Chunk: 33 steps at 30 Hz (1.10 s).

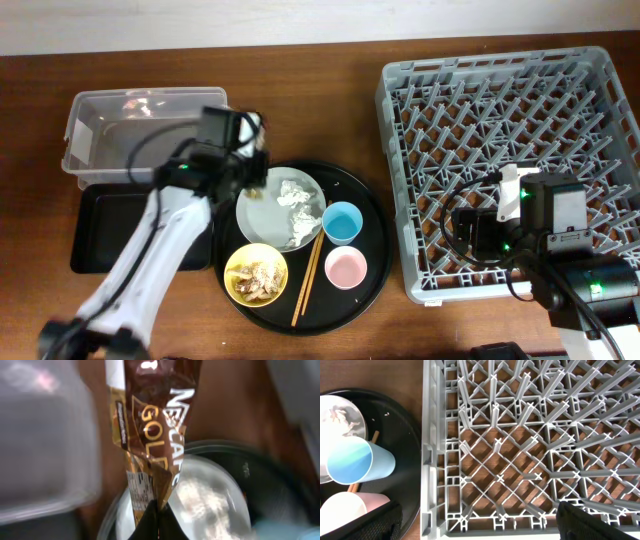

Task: Sort waste into correct bins and load items into the dishwasher rack
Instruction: 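Grasp the Nescafe Gold wrapper with the left gripper and drop it in the clear bin, then pick the white tissue off the plate with the left gripper, drop in bin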

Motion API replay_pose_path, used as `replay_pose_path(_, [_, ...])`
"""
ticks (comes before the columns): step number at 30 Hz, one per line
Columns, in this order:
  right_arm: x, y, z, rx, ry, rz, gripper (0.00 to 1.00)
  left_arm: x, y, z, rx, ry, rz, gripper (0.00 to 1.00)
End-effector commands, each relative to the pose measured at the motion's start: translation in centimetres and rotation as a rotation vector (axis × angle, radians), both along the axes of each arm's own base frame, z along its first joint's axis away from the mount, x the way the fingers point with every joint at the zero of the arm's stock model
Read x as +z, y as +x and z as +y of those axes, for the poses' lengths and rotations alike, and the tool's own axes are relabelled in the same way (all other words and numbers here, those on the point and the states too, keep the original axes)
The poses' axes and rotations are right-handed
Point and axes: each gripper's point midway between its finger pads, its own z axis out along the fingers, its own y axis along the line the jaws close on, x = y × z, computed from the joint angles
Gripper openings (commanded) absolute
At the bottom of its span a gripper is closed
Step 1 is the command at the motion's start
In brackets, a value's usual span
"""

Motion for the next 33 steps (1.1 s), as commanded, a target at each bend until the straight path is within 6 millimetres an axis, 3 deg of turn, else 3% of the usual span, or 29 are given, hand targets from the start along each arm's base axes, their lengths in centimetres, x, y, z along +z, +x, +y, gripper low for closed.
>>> replay_pose_path(1, [0.8, 0.2, -0.1, -0.011, 0.009, -0.022, 0.99, 3.9, 2.8, 6.0, 0.251, 0.048, -0.159, 0.0])
replay_pose_path(2, [0.8, 0.2, -0.1, -0.011, 0.009, -0.022, 0.99, 3.9, 3.9, 8.8, 0.388, 0.003, -0.181, 0.0])
replay_pose_path(5, [0.8, 0.2, -0.1, -0.011, 0.009, -0.022, 0.99, 2.0, 5.7, 13.0, 0.61, -0.102, -0.174, 0.02])
replay_pose_path(6, [0.8, 0.2, -0.1, -0.011, 0.009, -0.022, 0.99, 0.9, 6.1, 13.7, 0.627, -0.103, -0.159, 0.13])
replay_pose_path(7, [0.8, 0.2, -0.1, -0.011, 0.009, -0.022, 0.99, 0.0, 6.3, 14.0, 0.632, -0.101, -0.142, 0.18])
replay_pose_path(9, [0.8, 0.1, -0.1, -0.011, 0.009, -0.02, 0.99, -0.6, 6.5, 14.3, 0.636, -0.096, -0.135, 0.49])
replay_pose_path(10, [0.8, 0.1, -0.1, -0.008, 0.006, -0.019, 0.99, 0.0, 6.7, 14.1, 0.599, -0.085, -0.15, 0.49])
replay_pose_path(12, [0.8, 0.1, -0.1, -0.008, 0.006, -0.019, 0.99, 2.4, 6.8, 11.7, 0.462, -0.152, -0.176, 0.49])
replay_pose_path(14, [0.8, 0.1, -0.1, -0.008, 0.007, -0.019, 0.99, 4.3, 5.1, 6.7, 0.27, -0.259, -0.147, 0.48])
replay_pose_path(15, [0.8, 0.1, -0.1, -0.008, 0.007, -0.019, 0.99, 4.2, 4.6, 5.1, 0.192, -0.256, -0.131, 0.49])
replay_pose_path(16, [0.8, 0.1, -0.1, -0.008, 0.007, -0.019, 0.99, 3.5, 3.6, 3.4, 0.115, -0.232, -0.094, 0.49])
replay_pose_path(18, [0.8, 0.1, -0.1, -0.008, 0.007, -0.018, 0.99, 0.8, 1.4, -0.7, -0.084, -0.126, -0.005, 0.61])
replay_pose_path(21, [0.8, 0.1, -0.1, -0.008, 0.007, -0.017, 0.99, -3.5, -0.4, -5.1, -0.212, -0.087, 0.12, 0.61])
replay_pose_path(23, [0.7, 0.0, -0.1, -0.008, 0.006, -0.014, 0.99, -6.5, -1.1, -6.6, -0.247, -0.059, 0.192, 0.61])
replay_pose_path(26, [0.7, 0.0, -0.1, -0.008, 0.006, -0.014, 0.99, -11.0, -1.6, -6.5, -0.237, 0.04, 0.281, 0.61])
replay_pose_path(30, [0.7, 0.0, -0.1, -0.008, 0.006, -0.014, 0.99, -13.9, -2.5, -6.6, -0.245, 0.054, 0.362, 0.54])
replay_pose_path(31, [0.7, 0.0, -0.1, -0.008, 0.006, -0.014, 0.99, -14.1, -2.6, -6.6, -0.245, 0.056, 0.368, 0.45])
replay_pose_path(33, [0.7, 0.0, -0.1, -0.008, 0.006, -0.014, 0.99, -14.1, -2.6, -6.6, -0.244, 0.057, 0.37, 0.02])
